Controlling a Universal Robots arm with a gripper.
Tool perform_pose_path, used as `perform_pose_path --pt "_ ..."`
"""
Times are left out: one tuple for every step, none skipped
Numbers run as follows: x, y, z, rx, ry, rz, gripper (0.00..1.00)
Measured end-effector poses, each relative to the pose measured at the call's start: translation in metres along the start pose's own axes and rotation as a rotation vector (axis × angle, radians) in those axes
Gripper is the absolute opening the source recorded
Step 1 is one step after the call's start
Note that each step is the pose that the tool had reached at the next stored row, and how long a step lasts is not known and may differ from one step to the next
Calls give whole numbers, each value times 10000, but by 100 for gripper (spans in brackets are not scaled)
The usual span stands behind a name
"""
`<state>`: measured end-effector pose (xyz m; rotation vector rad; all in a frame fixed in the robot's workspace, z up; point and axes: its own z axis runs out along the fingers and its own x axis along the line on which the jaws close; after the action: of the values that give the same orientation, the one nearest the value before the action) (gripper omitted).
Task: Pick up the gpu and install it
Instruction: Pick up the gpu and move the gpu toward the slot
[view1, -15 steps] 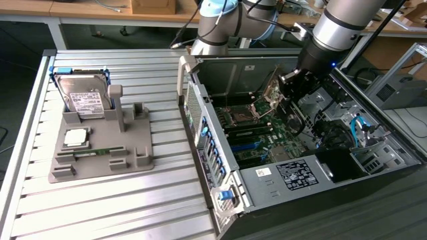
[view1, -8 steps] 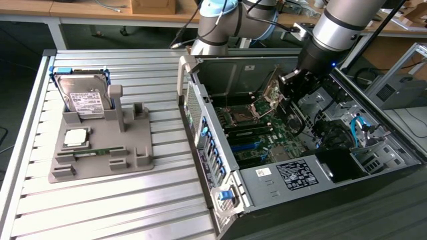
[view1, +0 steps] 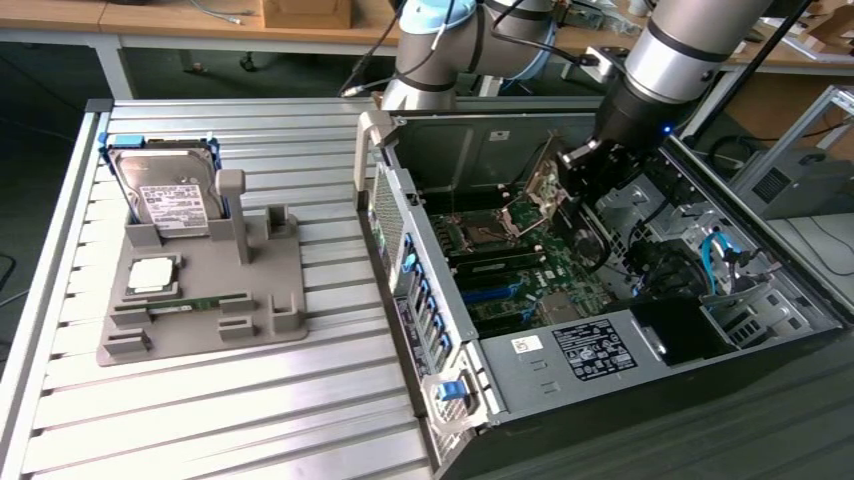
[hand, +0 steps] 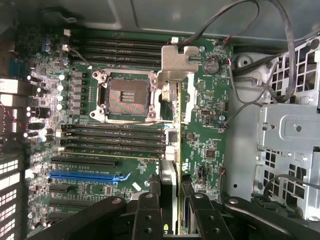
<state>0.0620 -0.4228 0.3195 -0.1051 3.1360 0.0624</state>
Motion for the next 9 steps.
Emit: perform_pose_path --pt "0 0 3 0 0 -8 27" --pt "1 0 5 1 0 -14 27" --pt "2 0 6 3 1 -13 27" --pt "2 0 7 0 1 -12 27" --pt "2 0 7 0 0 -12 27" --pt "2 0 7 1 0 -12 27" --pt "2 0 7 1 0 -12 27" --pt "2 0 7 0 0 -13 27" --pt "2 0 7 0 0 -12 27"
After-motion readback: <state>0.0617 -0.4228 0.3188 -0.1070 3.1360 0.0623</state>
